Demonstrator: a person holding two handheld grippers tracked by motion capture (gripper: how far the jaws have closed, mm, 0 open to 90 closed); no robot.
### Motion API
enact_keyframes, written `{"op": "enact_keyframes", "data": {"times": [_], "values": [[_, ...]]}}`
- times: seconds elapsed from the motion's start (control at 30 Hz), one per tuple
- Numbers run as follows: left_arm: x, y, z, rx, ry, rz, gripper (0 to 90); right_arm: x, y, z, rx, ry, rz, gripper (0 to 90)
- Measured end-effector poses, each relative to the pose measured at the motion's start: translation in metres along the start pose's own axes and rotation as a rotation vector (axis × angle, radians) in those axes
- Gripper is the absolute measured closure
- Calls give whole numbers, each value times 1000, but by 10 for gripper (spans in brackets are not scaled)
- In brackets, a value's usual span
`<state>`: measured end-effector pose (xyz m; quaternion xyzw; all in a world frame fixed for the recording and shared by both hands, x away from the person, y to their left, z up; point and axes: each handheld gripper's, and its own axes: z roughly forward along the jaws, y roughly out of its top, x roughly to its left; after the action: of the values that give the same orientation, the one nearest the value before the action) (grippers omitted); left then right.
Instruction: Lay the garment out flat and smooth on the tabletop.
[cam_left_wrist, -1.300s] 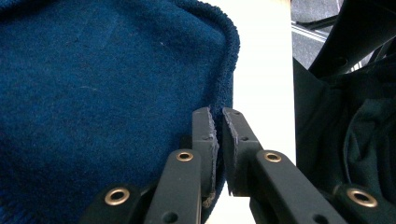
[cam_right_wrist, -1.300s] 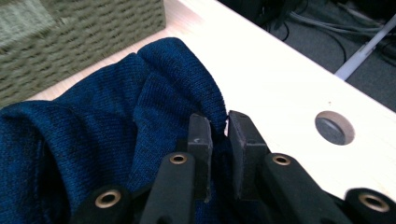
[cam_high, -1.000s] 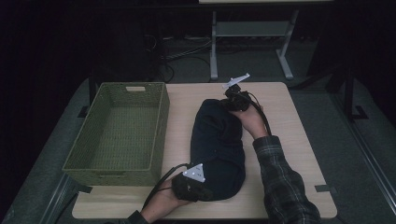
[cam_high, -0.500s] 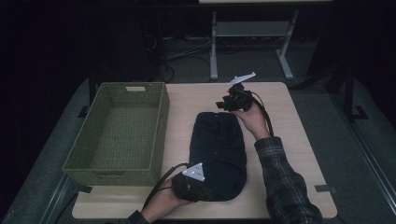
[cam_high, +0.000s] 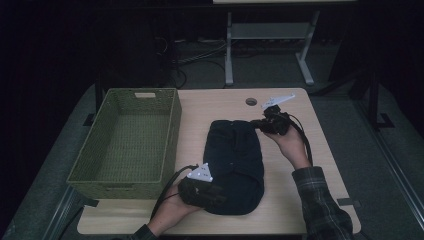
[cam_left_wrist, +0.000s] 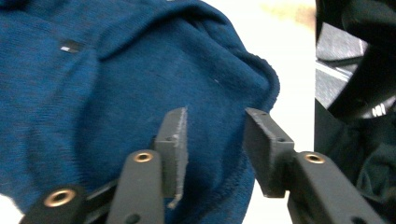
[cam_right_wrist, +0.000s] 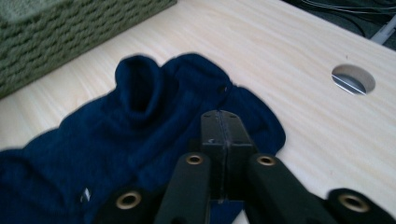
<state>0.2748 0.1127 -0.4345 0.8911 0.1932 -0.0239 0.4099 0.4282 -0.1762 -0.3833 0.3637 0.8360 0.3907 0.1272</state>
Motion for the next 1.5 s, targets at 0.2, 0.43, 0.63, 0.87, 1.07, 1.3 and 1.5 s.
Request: {"op": "enact_keyframes", "data": {"times": [0.2, 0.43, 0.63, 0.87, 1.07, 1.3, 1.5], "values": [[7, 9, -6, -7, 61, -27, 838, 8, -25, -12, -1, 12, 19, 899], [17, 20, -1, -14, 144, -57, 897, 21, -53, -18, 11, 23, 12, 899], [30, 30, 7, -15, 223, -87, 897, 30, -72, -14, 41, 30, 8, 899], [52, 35, 14, -21, 289, -140, 896, 34, -88, -5, 92, 45, 12, 900], [66, 29, 22, 31, 361, -154, 896, 41, -90, 2, 104, 69, 13, 900], [74, 17, 33, 82, 339, -177, 896, 45, -101, 10, 165, 53, -3, 900], [66, 18, 39, 74, 273, -159, 896, 42, -113, -3, 166, 44, 14, 900]]}}
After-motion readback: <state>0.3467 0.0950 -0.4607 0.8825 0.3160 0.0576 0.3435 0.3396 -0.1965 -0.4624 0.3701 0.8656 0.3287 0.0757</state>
